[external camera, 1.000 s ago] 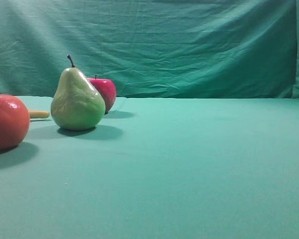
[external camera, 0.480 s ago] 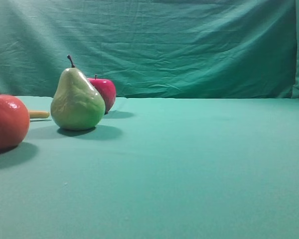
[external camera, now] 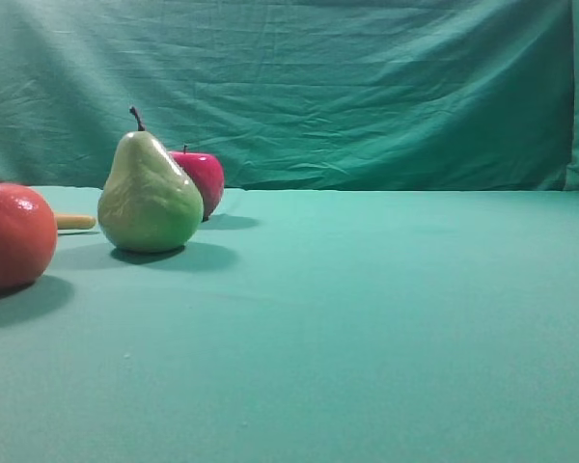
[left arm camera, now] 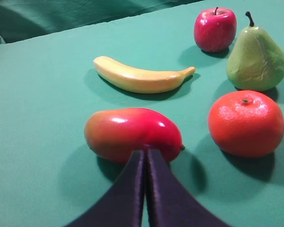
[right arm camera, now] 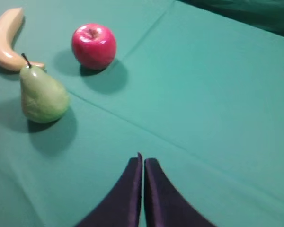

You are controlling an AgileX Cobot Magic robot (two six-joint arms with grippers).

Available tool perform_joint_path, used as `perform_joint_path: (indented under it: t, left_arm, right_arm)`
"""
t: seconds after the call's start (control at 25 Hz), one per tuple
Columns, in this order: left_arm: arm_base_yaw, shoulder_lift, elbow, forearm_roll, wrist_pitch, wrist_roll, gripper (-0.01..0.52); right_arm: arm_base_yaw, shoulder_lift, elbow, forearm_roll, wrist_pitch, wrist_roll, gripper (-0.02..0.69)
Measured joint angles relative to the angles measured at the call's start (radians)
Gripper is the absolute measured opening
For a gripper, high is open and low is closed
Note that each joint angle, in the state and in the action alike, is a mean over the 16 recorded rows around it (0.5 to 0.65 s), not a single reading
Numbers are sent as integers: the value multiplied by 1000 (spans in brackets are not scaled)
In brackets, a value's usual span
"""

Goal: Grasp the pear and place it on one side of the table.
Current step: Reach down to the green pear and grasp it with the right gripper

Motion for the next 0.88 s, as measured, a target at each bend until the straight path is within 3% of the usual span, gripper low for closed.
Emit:
perform_joint_path:
  t: [0.12,0.6,0.76,0.88]
  left_arm:
    - [0,0,0,0,0,0,0]
    - [0,0,0,0,0,0,0]
    - [0,0,0,0,0,0,0]
    - [0,0,0,0,0,0,0]
  right_arm:
    - [63,133,-96,0,-1,-16,141]
    - [197,519,-430,0,3,-48,585]
    - [207,613,-495,0,-6,-49,655]
    - [206,677,-525,0,-20,-49,654]
